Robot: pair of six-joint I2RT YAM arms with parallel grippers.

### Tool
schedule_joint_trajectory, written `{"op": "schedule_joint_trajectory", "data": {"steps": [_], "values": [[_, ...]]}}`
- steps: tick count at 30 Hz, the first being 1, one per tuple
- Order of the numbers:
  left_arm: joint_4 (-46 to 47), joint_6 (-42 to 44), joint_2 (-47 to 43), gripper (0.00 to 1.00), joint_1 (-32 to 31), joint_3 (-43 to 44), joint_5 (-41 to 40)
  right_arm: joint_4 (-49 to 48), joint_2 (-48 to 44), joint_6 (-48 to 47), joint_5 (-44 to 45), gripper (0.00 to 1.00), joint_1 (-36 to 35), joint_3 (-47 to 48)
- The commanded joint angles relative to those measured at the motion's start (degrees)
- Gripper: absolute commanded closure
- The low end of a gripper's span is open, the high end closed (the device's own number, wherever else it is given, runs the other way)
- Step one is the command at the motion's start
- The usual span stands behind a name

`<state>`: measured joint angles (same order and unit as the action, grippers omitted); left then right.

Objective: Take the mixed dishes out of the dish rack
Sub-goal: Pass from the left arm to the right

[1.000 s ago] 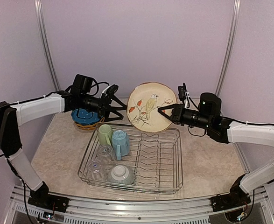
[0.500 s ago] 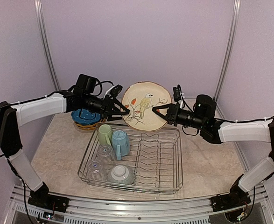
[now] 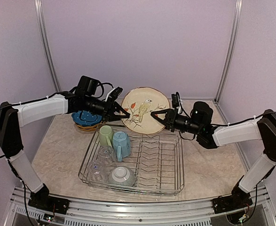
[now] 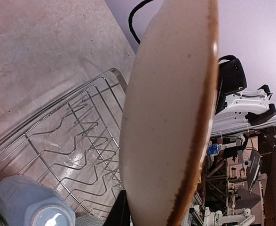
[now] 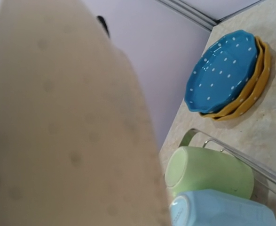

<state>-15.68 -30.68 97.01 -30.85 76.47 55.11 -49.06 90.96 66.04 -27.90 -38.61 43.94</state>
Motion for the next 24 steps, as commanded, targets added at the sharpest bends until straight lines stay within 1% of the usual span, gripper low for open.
{"op": "schedule_joint_trajectory", "data": {"steps": [1, 3, 5, 6, 7, 10, 12, 13, 14, 17, 18, 19, 24], "values": [[1.4, -0.5, -1.9, 0.88, 0.7, -0.4, -1.0, -13.2, 1.6, 3.4, -0.2, 1.00, -1.1, 1.0], [1.8, -0.9, -1.8, 0.92, 0.9, -0.4, -0.6, -14.1, 2.5, 3.9, -0.5, 1.00, -1.3, 1.3], [2.0, -1.4, -1.8, 0.99, 1.2, -0.5, -0.5, -14.3, 3.0, 4.1, -0.6, 1.00, -1.3, 1.5], [2.1, -1.5, -1.9, 1.00, 1.4, -0.4, -0.6, -14.2, 3.0, 4.0, -0.6, 0.99, -1.3, 1.5], [2.0, -1.7, -1.9, 1.00, 1.6, -0.5, -0.7, -13.9, 3.0, 3.7, -0.5, 0.93, -1.3, 1.5], [1.4, -1.7, -2.1, 1.00, 2.4, -0.3, -1.9, -11.4, 2.2, 2.5, 0.3, 0.65, -1.3, 1.2], [1.1, -1.7, -2.5, 1.00, 3.1, -0.3, -2.6, -9.2, 1.3, 1.3, 1.4, 0.45, -1.3, 0.7], [0.9, -1.8, -2.7, 1.00, 3.5, -0.3, -2.9, -7.9, 0.7, 0.6, 1.8, 0.30, -1.2, 0.6], [0.8, -1.8, -2.8, 1.00, 3.9, -0.3, -2.9, -6.5, 0.2, -0.1, 2.2, 0.22, -1.2, 0.6], [0.6, -2.0, -3.1, 1.00, 5.2, -0.1, -3.1, -2.5, -1.0, -1.6, 3.6, 0.05, -1.3, 0.5], [0.6, -2.0, -3.1, 1.00, 5.6, -0.1, -3.1, -1.2, -1.3, -2.0, 3.9, 0.01, -1.2, 0.6], [0.5, -2.1, -3.3, 1.00, 6.1, -0.1, -3.3, 0.3, -1.7, -2.6, 4.3, 0.00, -1.2, 0.7], [0.5, -3.1, -4.3, 1.00, 9.8, -0.4, -4.2, 9.9, -3.6, -6.3, 6.6, 0.00, -1.1, 2.2]]}}
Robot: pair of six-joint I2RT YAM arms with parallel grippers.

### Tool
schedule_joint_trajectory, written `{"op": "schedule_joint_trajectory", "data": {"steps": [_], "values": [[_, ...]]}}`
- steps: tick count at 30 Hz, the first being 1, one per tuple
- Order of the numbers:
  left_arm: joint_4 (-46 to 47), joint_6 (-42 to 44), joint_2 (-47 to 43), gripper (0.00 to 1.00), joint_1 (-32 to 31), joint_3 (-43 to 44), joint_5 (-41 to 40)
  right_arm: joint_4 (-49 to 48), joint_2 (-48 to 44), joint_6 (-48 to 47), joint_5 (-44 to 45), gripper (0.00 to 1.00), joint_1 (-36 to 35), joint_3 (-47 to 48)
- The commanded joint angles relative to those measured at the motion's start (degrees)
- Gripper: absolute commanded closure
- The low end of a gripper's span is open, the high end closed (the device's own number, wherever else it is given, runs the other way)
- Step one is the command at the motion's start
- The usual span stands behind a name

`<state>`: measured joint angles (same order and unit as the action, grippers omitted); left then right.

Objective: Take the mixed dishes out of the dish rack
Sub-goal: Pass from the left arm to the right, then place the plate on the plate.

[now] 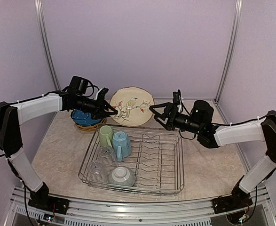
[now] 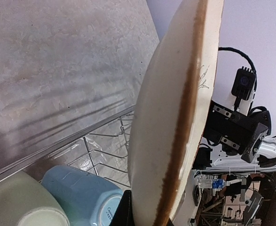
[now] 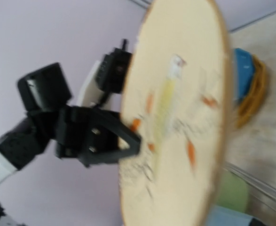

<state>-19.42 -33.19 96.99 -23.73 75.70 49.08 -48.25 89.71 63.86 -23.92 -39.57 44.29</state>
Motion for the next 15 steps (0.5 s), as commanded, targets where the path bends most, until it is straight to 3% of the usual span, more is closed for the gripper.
{"op": "schedule_joint_trajectory", "data": {"steps": [1, 7, 15], "values": [[4.0, -1.1, -4.7, 1.00, 3.8, 0.2, 1.0, 12.2, -2.7, -5.2, 3.1, 0.00, -0.1, 2.2], [-6.1, -2.2, -4.5, 1.00, 11.5, 2.7, -10.4, 25.1, -5.4, -11.3, 6.2, 0.00, -0.1, 4.9], [-9.4, -7.1, -1.6, 1.00, 22.2, 3.6, -10.2, 32.5, -8.1, -15.3, 10.4, 0.00, -0.1, 5.8]]}}
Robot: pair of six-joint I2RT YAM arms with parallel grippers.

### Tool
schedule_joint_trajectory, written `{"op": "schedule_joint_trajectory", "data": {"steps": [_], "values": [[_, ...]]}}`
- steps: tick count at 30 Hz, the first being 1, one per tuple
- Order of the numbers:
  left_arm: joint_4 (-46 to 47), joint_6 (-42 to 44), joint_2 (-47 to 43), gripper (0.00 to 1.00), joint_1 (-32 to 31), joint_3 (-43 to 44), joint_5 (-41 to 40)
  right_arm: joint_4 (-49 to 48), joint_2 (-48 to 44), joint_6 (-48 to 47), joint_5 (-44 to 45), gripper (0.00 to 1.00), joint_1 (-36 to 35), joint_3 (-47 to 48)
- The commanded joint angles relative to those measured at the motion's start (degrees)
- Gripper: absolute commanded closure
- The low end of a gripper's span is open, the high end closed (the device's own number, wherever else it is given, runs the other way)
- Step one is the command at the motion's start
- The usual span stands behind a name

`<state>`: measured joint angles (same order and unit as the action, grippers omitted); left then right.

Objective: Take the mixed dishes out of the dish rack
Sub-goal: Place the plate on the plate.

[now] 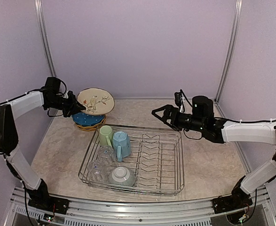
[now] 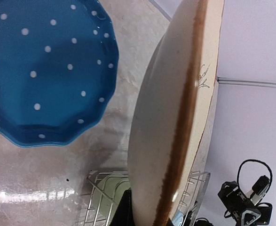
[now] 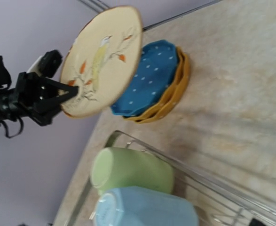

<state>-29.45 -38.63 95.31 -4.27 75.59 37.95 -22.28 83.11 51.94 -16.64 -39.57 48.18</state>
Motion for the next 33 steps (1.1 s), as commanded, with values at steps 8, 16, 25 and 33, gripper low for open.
{"op": "schedule_joint_trajectory", "data": {"steps": [8, 16, 25, 33], "values": [[-4.8, -0.6, 5.2, 1.00, 8.1, 7.3, -1.4, 21.4, 0.8, -9.5, 7.7, 0.00, -0.3, 9.2], [-6.4, 0.9, 10.0, 1.00, 8.8, 9.9, -3.8, 37.9, 2.1, -14.3, 20.3, 0.00, -1.3, 16.2], [-7.7, 2.0, 14.9, 1.00, 8.8, 12.3, -4.5, 46.4, 3.4, -16.3, 33.5, 0.00, -5.8, 20.0], [-9.0, 3.3, 15.8, 0.77, 8.8, 13.1, -4.8, 48.0, 4.8, -17.8, 32.4, 0.00, -6.9, 22.4]]}}
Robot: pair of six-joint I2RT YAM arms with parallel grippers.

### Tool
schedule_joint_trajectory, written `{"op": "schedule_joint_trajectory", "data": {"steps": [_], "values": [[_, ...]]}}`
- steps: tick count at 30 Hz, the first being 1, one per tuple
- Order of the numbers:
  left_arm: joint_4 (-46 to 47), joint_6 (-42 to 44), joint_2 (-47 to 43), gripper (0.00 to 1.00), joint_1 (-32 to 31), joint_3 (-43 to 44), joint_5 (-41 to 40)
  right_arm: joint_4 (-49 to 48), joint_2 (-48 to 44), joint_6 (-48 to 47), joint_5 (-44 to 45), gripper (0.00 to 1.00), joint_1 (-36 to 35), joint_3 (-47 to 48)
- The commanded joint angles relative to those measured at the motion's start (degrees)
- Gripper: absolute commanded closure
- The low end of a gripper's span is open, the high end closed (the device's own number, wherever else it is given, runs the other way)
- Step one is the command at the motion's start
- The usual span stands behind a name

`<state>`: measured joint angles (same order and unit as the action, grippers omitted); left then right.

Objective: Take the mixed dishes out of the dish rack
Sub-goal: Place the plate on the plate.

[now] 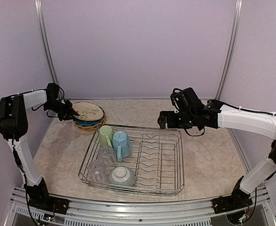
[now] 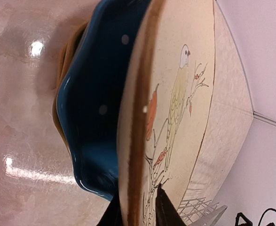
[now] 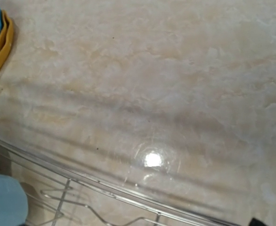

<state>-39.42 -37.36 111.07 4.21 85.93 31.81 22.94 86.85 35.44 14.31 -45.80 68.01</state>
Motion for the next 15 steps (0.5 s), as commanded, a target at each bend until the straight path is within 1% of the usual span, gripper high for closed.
{"op": "schedule_joint_trajectory", "data": {"steps": [1, 4, 9, 12, 15], "values": [[0.7, 2.2, -0.1, 0.71, 0.3, 2.8, 1.0, 3.0, 1.2, -1.4, 1.4, 0.00, -0.8, 2.8], [0.0, 2.6, -1.2, 0.53, 0.4, 2.9, -0.1, 3.5, 1.1, -1.6, 1.1, 0.00, -0.9, 3.2], [-1.2, 3.3, -4.1, 0.33, 0.3, 2.6, -3.1, 4.1, 0.4, -1.9, 1.4, 0.00, -1.0, 3.6], [-1.2, 3.6, -7.2, 0.23, 0.3, 1.5, -5.4, 4.6, -0.1, -2.6, 1.3, 0.00, -0.9, 3.9], [0.0, 3.6, -11.6, 0.18, 0.1, -0.6, -6.8, 4.5, -0.8, -4.2, 0.1, 0.00, -1.0, 3.8]]}}
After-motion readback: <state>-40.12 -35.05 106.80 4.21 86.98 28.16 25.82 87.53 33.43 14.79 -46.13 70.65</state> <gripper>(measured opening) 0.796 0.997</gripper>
